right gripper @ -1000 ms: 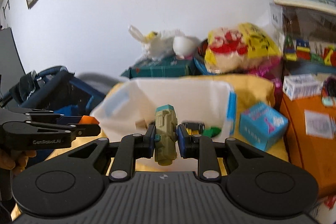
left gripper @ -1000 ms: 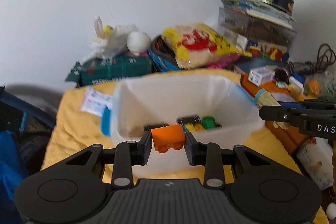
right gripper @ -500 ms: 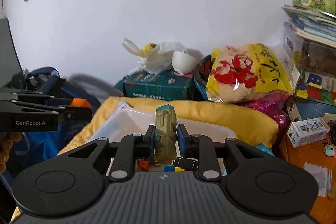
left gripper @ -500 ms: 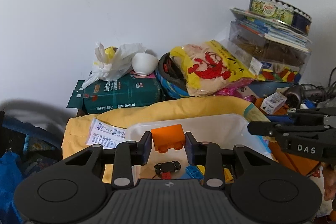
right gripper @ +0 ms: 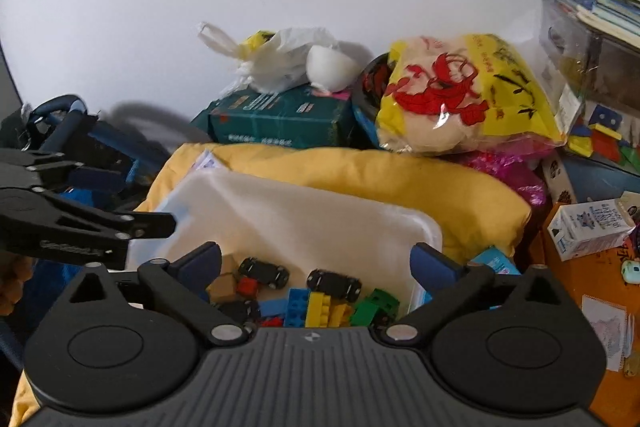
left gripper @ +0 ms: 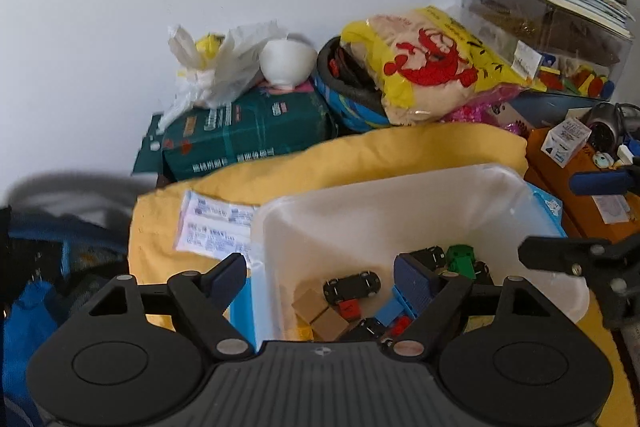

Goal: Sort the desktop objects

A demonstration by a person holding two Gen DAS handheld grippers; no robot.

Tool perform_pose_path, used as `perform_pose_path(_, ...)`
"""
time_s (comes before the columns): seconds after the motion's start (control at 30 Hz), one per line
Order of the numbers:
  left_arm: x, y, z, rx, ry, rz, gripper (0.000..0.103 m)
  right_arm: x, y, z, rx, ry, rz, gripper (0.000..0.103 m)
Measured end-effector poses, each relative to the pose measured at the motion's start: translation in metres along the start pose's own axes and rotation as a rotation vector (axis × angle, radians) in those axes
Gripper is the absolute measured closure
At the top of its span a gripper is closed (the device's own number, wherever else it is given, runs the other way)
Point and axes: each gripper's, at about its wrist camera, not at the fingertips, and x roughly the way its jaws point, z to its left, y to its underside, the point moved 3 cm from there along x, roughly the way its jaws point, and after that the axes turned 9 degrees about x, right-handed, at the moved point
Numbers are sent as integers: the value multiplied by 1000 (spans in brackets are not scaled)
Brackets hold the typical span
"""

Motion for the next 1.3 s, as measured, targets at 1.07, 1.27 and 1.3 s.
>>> perform_pose_path(1.07,23,-13,-10,-72,36,177,18,16,5,0,-4,117,247,0)
perform_pose_path(1.27,21,-12,-14,-40,36,172,18,17,10,0,0,118,248,0)
perform_pose_path(1.3,21,-12,-14,-40,30,168,18,17,10,1,1,119,247,0)
